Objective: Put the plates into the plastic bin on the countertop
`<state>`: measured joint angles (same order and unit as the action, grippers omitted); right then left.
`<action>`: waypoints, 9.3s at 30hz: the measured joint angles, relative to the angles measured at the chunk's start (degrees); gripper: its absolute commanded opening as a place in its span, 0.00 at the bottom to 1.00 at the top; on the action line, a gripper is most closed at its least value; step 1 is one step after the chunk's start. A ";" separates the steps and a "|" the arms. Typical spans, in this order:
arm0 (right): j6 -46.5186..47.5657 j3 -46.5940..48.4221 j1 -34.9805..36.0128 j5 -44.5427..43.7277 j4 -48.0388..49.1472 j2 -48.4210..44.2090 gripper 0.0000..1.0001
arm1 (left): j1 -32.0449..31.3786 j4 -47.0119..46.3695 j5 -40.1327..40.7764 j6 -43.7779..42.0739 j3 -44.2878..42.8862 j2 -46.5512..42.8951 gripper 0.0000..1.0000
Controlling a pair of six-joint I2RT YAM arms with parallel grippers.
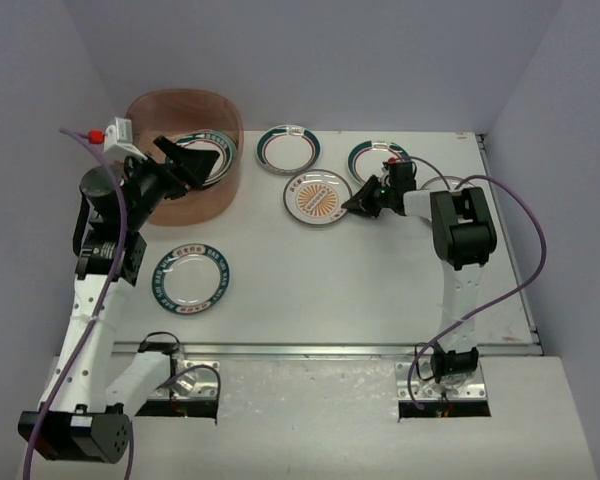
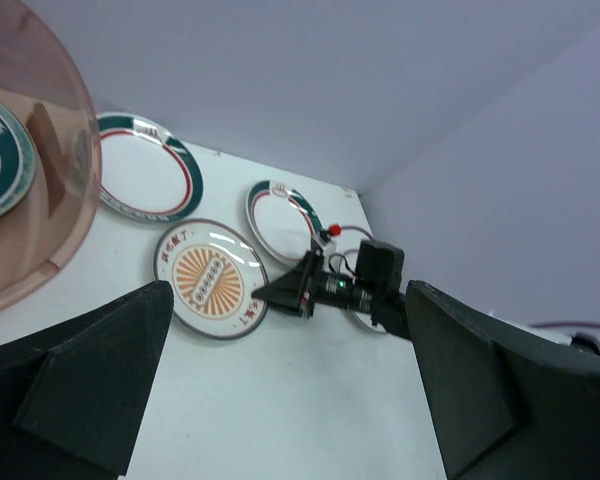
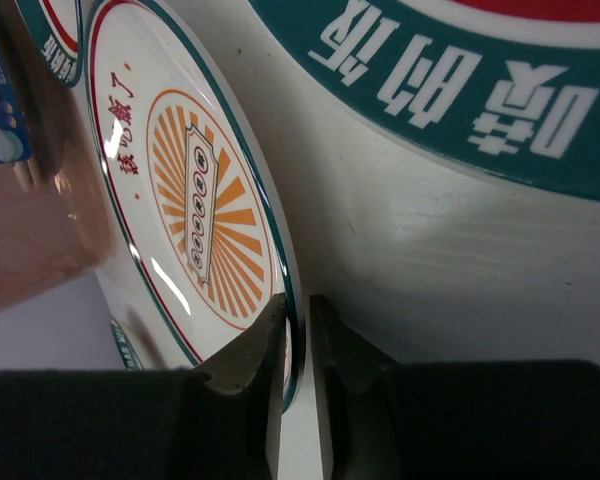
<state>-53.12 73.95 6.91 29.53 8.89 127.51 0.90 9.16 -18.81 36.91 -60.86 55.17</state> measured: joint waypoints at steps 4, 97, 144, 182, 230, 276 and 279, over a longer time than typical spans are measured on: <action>-0.28 0.33 0.30 0.05 0.84 0.46 0.00 | -1.24 -1.96 -3.97 -0.80 9.42 -1.28 1.00; 15.99 -26.47 -0.93 -1.79 -25.50 -48.12 0.99 | 10.10 35.34 20.71 0.53 -50.78 68.51 1.00; 4.83 -22.71 13.37 -1.22 -10.31 -40.00 0.00 | -2.75 14.68 -14.95 -11.66 9.65 1.53 1.00; 11.35 -39.37 -10.22 15.46 -18.31 -57.55 0.99 | 11.97 9.33 14.62 7.99 -34.31 48.23 0.07; -20.10 -58.74 -13.63 -28.92 -15.11 -71.25 0.99 | 9.54 30.42 8.81 -5.75 -41.85 40.84 1.00; -5.75 -41.14 -11.46 -9.48 -9.59 -61.88 0.00 | -4.92 7.42 -16.25 -6.74 12.66 3.87 1.00; -0.74 -37.32 -7.04 -0.93 -12.64 -62.10 0.00 | -7.46 1.43 -20.85 -4.17 14.74 7.35 1.00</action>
<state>-53.86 36.63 -0.13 28.60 -3.76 65.41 -6.56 10.59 -39.66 32.74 -46.12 62.52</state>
